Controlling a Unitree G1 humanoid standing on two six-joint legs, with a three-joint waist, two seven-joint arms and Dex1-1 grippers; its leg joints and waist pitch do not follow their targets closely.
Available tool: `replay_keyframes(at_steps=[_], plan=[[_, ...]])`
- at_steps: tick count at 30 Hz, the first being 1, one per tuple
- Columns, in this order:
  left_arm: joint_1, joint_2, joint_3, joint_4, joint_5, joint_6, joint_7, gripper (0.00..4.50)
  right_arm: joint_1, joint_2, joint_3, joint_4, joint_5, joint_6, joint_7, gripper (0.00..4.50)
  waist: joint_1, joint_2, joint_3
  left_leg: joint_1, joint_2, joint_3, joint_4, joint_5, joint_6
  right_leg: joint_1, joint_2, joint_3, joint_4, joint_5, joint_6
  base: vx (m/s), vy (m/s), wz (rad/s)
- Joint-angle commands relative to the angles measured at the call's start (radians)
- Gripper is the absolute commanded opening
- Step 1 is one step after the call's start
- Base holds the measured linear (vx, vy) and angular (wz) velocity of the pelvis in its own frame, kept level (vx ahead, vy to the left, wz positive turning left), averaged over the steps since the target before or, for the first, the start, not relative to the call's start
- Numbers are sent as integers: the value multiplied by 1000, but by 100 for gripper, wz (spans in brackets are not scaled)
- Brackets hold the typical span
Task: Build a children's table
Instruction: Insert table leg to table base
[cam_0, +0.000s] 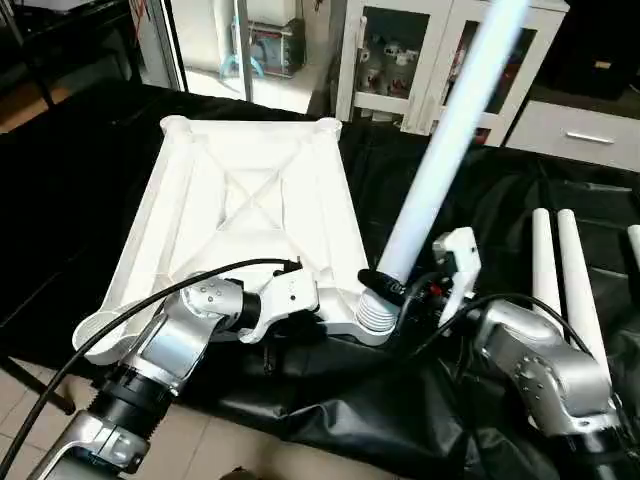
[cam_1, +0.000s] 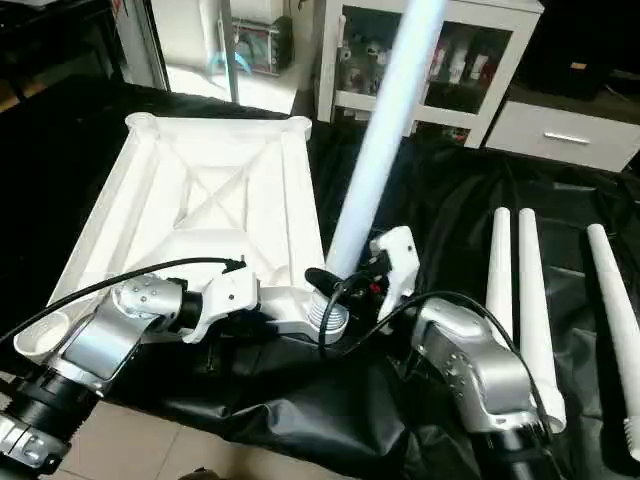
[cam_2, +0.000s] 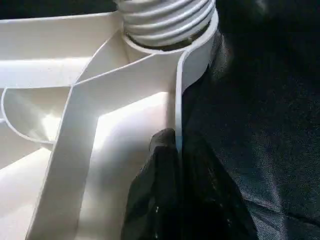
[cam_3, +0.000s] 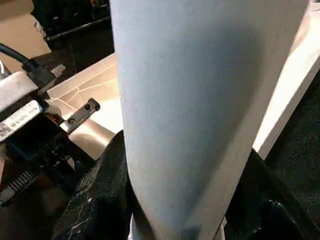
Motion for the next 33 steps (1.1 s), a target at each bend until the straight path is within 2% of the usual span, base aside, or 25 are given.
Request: replay_keyframes(at_steps=[1, 9, 10, 14, 19, 23, 25, 26, 33], plan=[[50, -15, -24, 7, -32, 14, 12, 0, -18, -3, 2, 8, -16, -22, 9, 186, 1, -20, -49, 17, 35, -6, -74, -138, 34, 27, -47, 29, -68, -68, -189, 0, 0, 0], [63, 1, -23, -12, -27, 22, 8, 0, -25, -20, 18, 32, -43, -42, 41, 186, -9, -22, -49, 18, 35, -6, -73, -136, 42, 29, -46, 28, -67, -55, -200, 0, 0, 0], [64, 2, -24, -16, -27, 26, 7, 0, -29, -23, 27, 46, -56, -50, 47, 186, -10, -25, -49, 17, 35, -5, -73, -138, 42, 29, -45, 28, -67, -56, -200, 0, 0, 0], [65, 5, -26, -19, -26, 32, 6, 0, -42, -29, 63, 82, -89, -76, 66, 186, -14, -23, -49, 18, 36, -5, -73, -148, 38, 28, -45, 28, -68, -69, -202, 0, 0, 0], [66, 5, -29, -26, -28, 42, 8, 0, -57, -20, 72, 104, -103, -80, 77, 186, -16, -27, -50, 19, 35, -6, -73, -143, 43, 29, -44, 28, -66, -50, -207, 0, 0, 0], [66, 6, -27, -27, -28, 45, 9, 0, -71, -16, 80, 147, -119, -100, 77, 186, -18, -26, -50, 19, 36, -7, -77, -177, 26, 28, -44, 28, -69, -83, -203, 0, 0, 0], [64, 6, -27, -26, -28, 46, 10, 0, -74, -11, 76, 161, -118, -103, 76, 186, -19, -23, -49, 20, 36, -8, -77, -185, 22, 27, -44, 29, -70, -87, -203, 0, 0, 0], [63, 6, -27, -25, -28, 46, 10, 0, -77, -3, 67, 176, -116, -103, 73, 186, -20, -26, -50, 21, 36, -7, -77, -195, 18, 27, -44, 29, -71, -89, -202, 0, 0, 0], [63, 5, -28, -28, -30, 51, 11, 0, -72, 14, 31, 218, -91, -105, 61, 186, -24, -25, -49, 22, 37, -9, -83, -235, 4, 26, -44, 30, -75, -117, -200, 0, 0, 0]])
